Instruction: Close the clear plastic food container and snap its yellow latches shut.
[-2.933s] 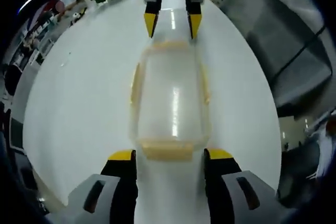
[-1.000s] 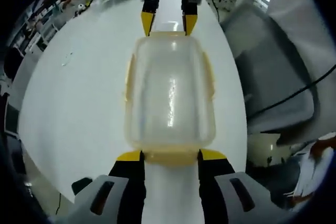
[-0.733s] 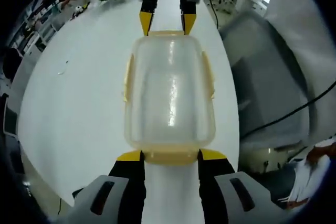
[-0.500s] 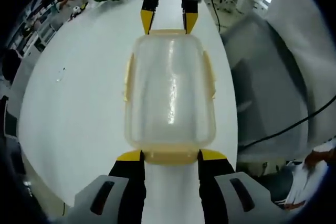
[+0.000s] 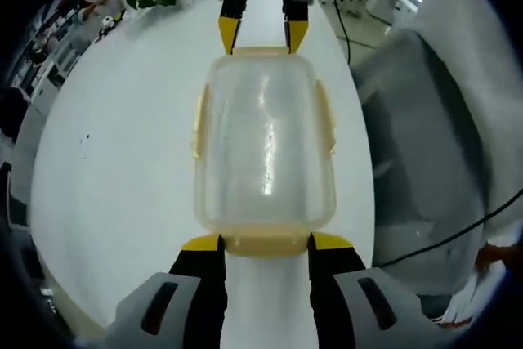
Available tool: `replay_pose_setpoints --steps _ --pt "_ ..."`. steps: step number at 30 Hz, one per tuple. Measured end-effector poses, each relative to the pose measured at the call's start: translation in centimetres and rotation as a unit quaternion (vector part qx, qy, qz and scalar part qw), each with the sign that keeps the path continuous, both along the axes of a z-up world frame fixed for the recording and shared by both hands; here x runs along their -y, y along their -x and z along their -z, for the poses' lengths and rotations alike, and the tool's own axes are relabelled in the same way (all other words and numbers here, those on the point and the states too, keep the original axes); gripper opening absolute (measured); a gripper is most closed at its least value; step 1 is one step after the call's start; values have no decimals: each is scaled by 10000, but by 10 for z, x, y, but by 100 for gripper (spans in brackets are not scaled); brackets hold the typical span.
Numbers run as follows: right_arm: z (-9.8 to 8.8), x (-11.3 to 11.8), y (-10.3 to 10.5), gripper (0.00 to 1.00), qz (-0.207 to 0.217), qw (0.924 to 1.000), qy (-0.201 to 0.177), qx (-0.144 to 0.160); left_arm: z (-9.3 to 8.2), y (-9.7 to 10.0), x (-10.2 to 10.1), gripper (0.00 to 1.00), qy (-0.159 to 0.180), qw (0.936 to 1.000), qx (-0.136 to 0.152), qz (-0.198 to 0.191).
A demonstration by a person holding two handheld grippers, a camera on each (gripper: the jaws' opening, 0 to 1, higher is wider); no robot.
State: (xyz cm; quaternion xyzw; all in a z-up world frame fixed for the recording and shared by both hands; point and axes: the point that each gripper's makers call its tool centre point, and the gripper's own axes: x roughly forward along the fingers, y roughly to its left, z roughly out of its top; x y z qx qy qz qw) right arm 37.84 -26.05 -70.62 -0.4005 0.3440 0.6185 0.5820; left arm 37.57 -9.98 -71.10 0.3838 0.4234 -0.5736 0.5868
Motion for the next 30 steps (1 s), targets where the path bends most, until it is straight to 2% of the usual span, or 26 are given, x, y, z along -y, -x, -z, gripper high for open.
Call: replay_pose_setpoints --steps 8,14,30 --pt "11 33 2 35 159 9999 35 -49 9 -4 33 36 -77 9999 36 150" --pt "15 49 2 35 149 9999 32 -39 14 -3 49 36 -95 9997 44 209" --pt "21 71 -3 35 181 9998 37 -37 27 -9 71 37 -203 9993 -7 302"
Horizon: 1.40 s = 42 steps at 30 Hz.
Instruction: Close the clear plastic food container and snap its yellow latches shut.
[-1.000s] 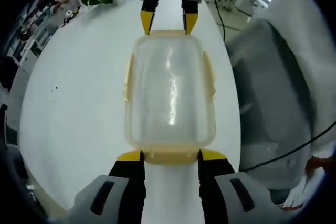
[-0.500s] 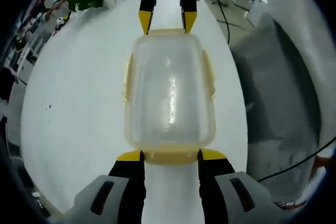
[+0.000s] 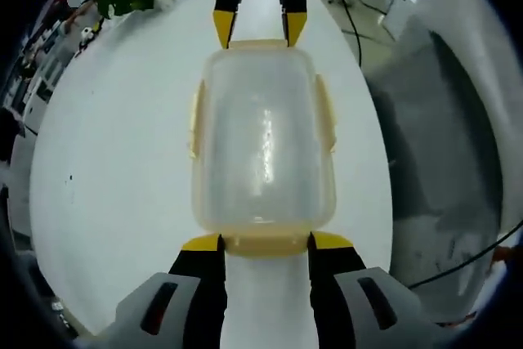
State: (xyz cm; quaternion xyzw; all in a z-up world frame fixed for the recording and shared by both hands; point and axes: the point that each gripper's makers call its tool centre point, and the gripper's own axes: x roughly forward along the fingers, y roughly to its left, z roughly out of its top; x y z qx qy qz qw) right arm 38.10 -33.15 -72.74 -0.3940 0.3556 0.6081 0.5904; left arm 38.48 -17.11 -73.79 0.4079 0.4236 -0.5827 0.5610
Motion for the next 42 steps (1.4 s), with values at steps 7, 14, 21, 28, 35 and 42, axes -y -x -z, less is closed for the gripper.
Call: replay_pose_setpoints --steps 7,14,21,28,35,42 --pt "3 -2 -2 35 48 10000 -52 -33 3 -4 -2 37 -60 10000 -29 44" --pt "5 -4 -3 35 115 9999 -101 -52 3 -7 -5 37 -117 9999 1 116" --pt "3 -7 -7 35 144 9998 -123 -16 -1 -11 -6 37 -101 9999 16 138" --pt "12 -8 -3 35 187 9998 -11 -64 3 -11 -9 37 -157 9997 27 158" --pt "15 -5 -4 36 85 9999 66 54 3 -7 -7 37 -144 9998 17 120" --pt "16 -5 -3 36 55 9998 139 91 5 -6 -6 37 -162 9998 93 97"
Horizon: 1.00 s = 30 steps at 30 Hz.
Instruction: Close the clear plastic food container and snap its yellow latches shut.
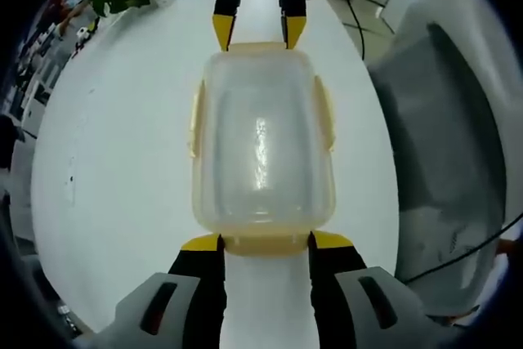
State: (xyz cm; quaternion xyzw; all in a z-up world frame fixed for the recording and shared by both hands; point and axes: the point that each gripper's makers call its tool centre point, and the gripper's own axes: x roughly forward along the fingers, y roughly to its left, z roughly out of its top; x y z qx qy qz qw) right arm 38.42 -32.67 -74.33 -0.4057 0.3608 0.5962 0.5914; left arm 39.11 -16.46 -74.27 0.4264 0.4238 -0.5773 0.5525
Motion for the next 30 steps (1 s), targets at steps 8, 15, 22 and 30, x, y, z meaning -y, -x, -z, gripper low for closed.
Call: replay_pose_setpoints --steps 8,15,22,30 --pt "3 2 2 37 -11 9999 113 75 0 4 1 38 74 9999 -22 -87" --pt "3 10 9 38 -30 9996 278 -43 2 8 -10 49 89 9995 -69 -293" --pt "-3 22 6 42 110 9992 390 7 -4 6 -19 50 282 9977 -115 -607" --pt "-26 20 -8 39 1454 9889 -151 -257 -14 1 -13 50 959 9803 -430 -1675"
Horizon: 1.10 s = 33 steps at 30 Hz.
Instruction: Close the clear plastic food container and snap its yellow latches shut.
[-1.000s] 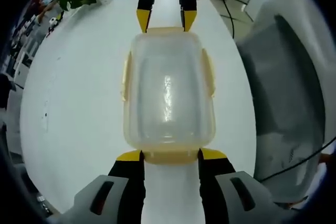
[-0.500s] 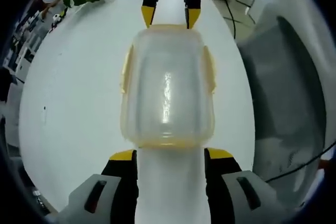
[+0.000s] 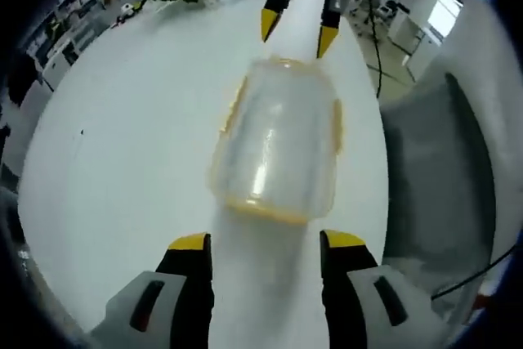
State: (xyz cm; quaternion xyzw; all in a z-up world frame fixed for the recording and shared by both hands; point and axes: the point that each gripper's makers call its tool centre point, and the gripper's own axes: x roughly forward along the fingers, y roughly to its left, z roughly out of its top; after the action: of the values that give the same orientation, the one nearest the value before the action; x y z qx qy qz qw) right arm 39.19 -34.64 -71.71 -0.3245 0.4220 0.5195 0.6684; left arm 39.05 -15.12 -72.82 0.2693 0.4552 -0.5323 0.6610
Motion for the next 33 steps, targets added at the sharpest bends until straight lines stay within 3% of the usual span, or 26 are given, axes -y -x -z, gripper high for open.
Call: replay_pose_setpoints --steps 2,7,9,12,16,17,19,23,30,32,33 --pt "-3 -3 0 39 328 9993 -94 -121 -3 -3 2 50 204 9984 -189 -501" --pt "-8 -10 -2 38 1073 9935 -262 -267 -5 -5 3 51 424 9903 -474 -1233" --pt "-10 -14 -2 42 1542 9864 -406 -405 -6 -4 6 51 558 9827 -634 -1650" --pt "-10 -16 -2 44 2057 9759 -505 -519 -6 -2 11 51 752 9756 -685 -1948" --pt "-8 -22 0 45 2774 9545 -727 -812 -1 -1 12 52 912 9532 -930 -2727" --pt "-5 -21 0 44 2958 9487 -693 -874 -1 -1 12 52 906 9518 -895 -2789" --pt "-2 -22 0 44 3070 9452 -694 -868 2 1 13 52 851 9535 -817 -2775" --pt "8 -25 4 45 3134 9435 -560 -918 6 2 16 53 935 9391 -898 -3182" --pt "19 -41 15 44 3167 9406 -528 -1104 8 16 40 52 1063 9369 -1001 -3177" --pt "20 -43 16 46 3172 9412 -487 -1059 9 18 46 58 1016 9371 -959 -3199" --pt "19 -43 15 47 3279 9372 -527 -1067 10 18 46 59 968 9386 -923 -3179"
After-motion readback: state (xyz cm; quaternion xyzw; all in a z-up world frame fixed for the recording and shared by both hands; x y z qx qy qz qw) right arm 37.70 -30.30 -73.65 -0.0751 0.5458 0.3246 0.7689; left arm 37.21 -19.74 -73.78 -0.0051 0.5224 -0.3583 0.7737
